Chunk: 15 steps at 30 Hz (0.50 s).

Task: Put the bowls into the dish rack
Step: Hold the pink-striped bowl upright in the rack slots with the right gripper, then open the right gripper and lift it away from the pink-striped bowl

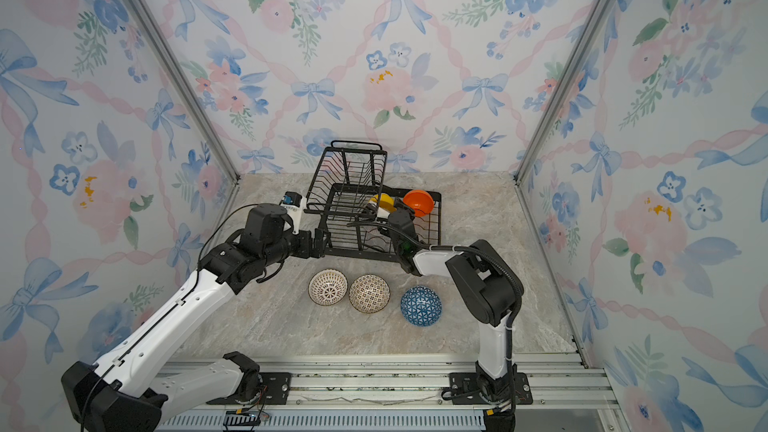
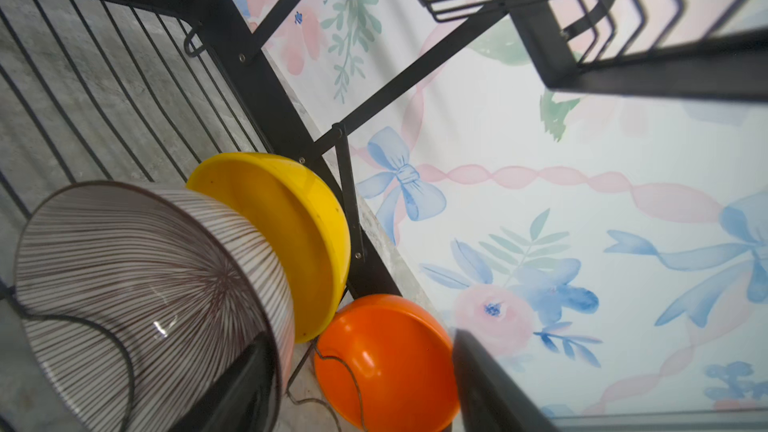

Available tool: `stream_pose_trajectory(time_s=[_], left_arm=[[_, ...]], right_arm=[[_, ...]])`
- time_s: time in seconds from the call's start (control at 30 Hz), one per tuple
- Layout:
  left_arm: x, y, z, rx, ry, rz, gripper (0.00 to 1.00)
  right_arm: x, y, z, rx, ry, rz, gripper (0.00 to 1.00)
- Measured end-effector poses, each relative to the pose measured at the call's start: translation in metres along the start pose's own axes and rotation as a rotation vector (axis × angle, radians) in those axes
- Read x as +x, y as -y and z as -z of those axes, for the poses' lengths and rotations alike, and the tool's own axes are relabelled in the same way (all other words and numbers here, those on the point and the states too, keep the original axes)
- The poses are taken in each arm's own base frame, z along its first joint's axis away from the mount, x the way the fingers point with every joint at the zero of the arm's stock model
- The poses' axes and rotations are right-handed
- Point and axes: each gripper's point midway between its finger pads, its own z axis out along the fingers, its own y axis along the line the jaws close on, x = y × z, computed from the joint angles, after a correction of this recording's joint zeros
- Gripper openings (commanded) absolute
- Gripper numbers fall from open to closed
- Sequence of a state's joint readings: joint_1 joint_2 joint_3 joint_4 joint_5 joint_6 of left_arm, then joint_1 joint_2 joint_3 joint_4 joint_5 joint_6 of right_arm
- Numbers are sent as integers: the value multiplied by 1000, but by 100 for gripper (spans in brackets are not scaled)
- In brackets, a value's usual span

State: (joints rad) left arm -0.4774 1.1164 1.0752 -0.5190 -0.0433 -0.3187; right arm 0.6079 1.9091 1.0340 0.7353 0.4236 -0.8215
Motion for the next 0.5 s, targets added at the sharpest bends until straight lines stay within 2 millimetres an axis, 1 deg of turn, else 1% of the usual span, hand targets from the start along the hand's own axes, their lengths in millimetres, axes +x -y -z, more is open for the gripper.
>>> stream_pose_trajectory(time_s=[0.07, 0.2, 0.3, 0.4, 0.5], left_arm=[[0, 0, 0, 0, 0, 0, 98], [1, 0, 0, -1, -1, 0, 98], [5, -2, -1, -3, -11, 0, 98], [8, -2, -2, -5, -16, 0, 98], [9, -3, -1, -5, -15, 0, 98]], right_arm=[[1, 4, 5, -1, -1, 16, 91], [13, 4, 16, -18, -27, 37, 96], [20, 5, 25, -26, -40, 44, 99], [25, 5, 34, -37, -51, 56, 99], [29, 7, 35, -30, -72, 64, 99]])
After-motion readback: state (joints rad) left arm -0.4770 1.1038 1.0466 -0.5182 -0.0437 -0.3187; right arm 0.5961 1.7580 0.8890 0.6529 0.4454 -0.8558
